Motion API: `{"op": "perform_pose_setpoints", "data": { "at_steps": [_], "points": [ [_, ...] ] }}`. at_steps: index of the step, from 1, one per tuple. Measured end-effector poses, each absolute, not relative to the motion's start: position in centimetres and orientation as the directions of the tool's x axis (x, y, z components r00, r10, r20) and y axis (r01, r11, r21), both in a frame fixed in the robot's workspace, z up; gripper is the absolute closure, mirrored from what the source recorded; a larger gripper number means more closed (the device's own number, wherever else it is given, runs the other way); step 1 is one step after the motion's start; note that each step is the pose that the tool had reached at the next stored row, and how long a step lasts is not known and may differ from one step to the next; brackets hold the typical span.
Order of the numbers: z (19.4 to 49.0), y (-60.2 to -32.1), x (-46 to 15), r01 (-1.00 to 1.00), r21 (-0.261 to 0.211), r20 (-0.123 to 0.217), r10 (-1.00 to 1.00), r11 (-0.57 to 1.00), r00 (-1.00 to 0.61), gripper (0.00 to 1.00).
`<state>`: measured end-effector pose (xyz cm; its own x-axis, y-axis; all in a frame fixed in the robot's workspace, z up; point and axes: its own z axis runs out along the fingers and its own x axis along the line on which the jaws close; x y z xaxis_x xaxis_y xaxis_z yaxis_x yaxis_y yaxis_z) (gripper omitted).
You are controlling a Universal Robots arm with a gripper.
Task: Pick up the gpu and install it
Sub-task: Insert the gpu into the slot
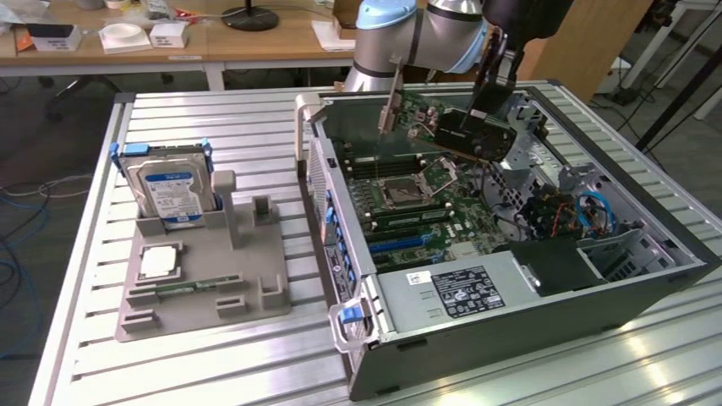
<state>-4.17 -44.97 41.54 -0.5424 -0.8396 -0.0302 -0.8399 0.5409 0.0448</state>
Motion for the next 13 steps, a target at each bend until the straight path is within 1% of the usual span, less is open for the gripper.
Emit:
{"op": "perform_pose_setpoints", "data": {
  "at_steps": [13],
  "points": [
    [41.54, -44.97, -4.17, -0.882, 0.045, -0.03, -0.882, 0.469, -0.47, 0.74]
  ]
}}
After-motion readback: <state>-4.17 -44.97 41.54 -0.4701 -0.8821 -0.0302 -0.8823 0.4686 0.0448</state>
